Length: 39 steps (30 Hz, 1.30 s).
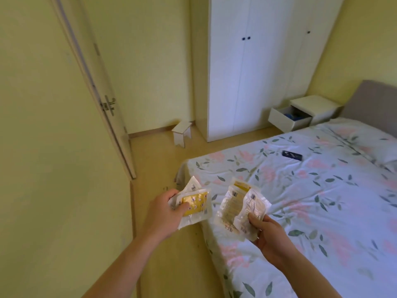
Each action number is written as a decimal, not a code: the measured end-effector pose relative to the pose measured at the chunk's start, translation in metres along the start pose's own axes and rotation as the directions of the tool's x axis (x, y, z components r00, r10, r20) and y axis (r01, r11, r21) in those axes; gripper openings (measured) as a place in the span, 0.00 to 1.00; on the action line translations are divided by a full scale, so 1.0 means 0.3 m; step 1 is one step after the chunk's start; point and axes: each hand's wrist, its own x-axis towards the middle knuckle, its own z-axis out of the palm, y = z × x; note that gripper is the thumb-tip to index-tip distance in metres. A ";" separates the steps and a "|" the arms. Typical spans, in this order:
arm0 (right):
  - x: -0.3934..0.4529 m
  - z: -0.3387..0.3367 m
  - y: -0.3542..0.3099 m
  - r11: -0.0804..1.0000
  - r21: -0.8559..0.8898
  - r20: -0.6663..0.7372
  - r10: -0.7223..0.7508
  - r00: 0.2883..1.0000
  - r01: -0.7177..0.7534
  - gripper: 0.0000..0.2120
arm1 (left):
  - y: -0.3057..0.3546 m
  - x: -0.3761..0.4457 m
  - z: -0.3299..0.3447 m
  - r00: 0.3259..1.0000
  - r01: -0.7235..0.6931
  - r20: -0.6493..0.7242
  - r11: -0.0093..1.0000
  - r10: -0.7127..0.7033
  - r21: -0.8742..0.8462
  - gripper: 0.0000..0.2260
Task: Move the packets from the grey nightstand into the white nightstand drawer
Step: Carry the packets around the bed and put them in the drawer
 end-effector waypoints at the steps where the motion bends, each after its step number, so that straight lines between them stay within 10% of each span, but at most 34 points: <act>1: 0.018 0.005 -0.012 1.000 0.017 -0.021 -0.011 1.000 0.012 0.13 | 0.002 0.058 0.005 0.999 -0.027 0.037 1.000 0.027 -0.006 0.03; 15: 0.706 0.199 -0.258 0.993 0.096 -0.197 -0.050 0.979 0.070 0.13 | -0.002 0.978 0.031 0.976 -0.135 0.179 0.990 0.127 0.036 0.07; 27: 1.296 0.674 -0.573 0.998 -0.035 -0.046 -0.044 0.998 0.042 0.11 | -0.113 1.630 -0.157 0.996 -0.052 0.068 0.999 0.053 -0.017 0.04; 39: 1.779 1.188 -0.601 0.995 0.067 -0.178 -0.058 0.982 0.071 0.11 | -0.353 2.382 -0.394 0.971 -0.161 0.192 0.985 0.146 0.065 0.05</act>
